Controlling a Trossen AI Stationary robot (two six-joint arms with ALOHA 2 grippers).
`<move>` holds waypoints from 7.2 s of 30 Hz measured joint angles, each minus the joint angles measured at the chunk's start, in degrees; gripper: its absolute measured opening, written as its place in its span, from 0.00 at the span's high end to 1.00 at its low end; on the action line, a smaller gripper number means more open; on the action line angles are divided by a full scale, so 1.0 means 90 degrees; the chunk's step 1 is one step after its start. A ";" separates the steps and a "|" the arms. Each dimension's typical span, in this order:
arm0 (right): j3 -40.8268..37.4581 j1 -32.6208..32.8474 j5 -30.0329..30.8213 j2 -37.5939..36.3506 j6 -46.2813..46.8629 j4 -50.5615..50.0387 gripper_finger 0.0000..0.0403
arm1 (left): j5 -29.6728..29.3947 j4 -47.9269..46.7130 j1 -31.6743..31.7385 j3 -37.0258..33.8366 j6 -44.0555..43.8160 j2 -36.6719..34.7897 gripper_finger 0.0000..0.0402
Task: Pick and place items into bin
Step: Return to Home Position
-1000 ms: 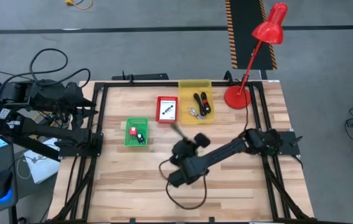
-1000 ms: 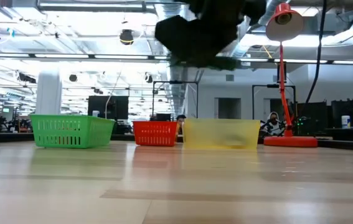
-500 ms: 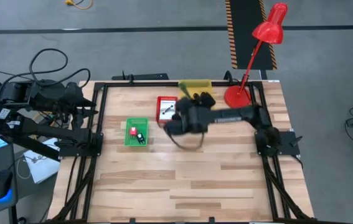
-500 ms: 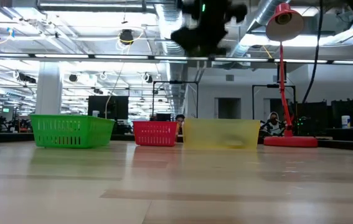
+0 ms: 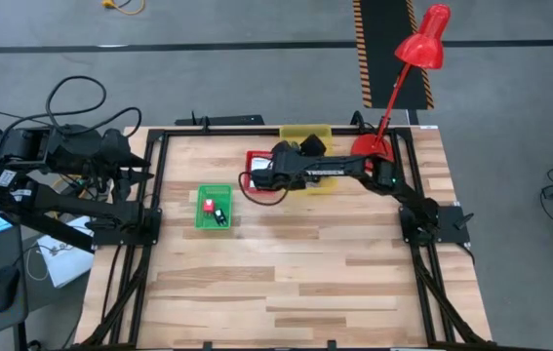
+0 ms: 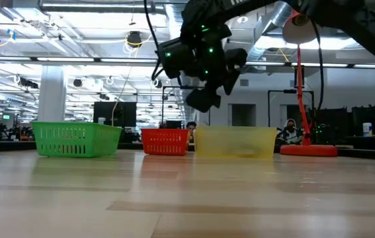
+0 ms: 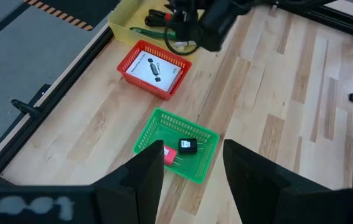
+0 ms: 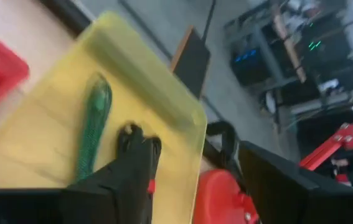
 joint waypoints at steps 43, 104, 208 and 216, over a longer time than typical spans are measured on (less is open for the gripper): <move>-0.0432 0.3031 -0.7835 -0.0782 -0.6080 0.9416 0.37 | 0.0000 -0.0002 0.0002 0.0000 0.0000 -0.0002 0.62; -0.0415 0.2787 -0.8431 -0.0579 -0.5410 0.8942 0.37 | 0.0005 0.0003 -0.0233 -0.0005 0.0000 -0.0791 0.62; -1.2900 -0.1996 -1.5613 -1.3914 0.0261 1.9090 0.37 | -0.0291 -0.0327 0.1785 -0.5384 0.0216 -0.5115 0.61; -1.2903 -0.2870 -1.5295 -1.4701 0.1359 1.8171 0.37 | -0.0291 -0.0327 0.1785 -0.5384 0.0216 -0.5115 0.61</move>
